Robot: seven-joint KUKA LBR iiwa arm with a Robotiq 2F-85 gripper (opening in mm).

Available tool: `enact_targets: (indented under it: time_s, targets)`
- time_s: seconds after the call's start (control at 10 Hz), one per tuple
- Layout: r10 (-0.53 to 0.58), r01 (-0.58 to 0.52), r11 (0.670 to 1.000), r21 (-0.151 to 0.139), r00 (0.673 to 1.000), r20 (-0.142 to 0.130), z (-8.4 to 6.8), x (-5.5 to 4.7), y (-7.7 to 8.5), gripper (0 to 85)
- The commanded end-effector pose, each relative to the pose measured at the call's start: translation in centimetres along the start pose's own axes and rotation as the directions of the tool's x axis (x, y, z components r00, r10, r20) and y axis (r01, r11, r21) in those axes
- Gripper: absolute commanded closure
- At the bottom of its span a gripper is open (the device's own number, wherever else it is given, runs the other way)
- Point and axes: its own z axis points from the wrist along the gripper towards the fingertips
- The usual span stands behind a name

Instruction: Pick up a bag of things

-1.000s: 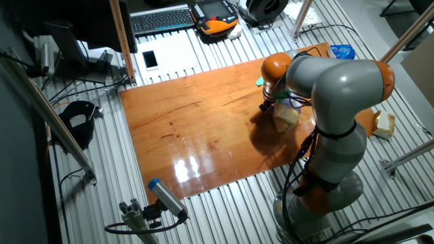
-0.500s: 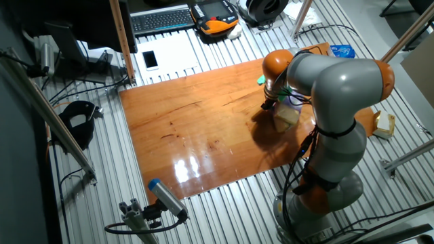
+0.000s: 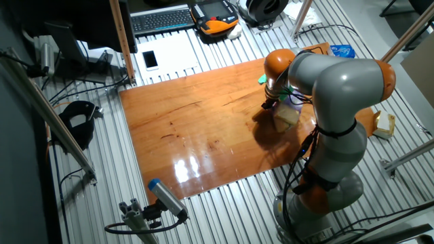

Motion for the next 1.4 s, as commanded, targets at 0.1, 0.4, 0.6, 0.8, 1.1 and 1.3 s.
enact_targets:
  time_s: [0.1,0.4,0.6,0.8,1.1,1.3]
  targets:
    - [0.012,-0.012,1.0,-0.009,1.0,-0.015,-1.4,-0.5,-0.7,85.0]
    - [0.038,-0.038,0.999,-0.005,0.999,-0.034,-4.9,-1.1,-1.5,85.0]
    - [0.066,-0.066,0.998,-0.001,0.997,-0.031,-6.2,-1.1,-1.1,85.0]
    - [0.098,-0.098,0.995,-0.015,0.995,-0.022,-6.9,-1.0,-0.6,85.0]
    - [0.153,-0.153,0.988,-0.026,0.988,-0.006,-8.5,-0.5,0.1,85.0]
    - [0.191,-0.191,0.981,-0.04,0.982,-0.007,-9.2,-0.3,0.9,85.0]
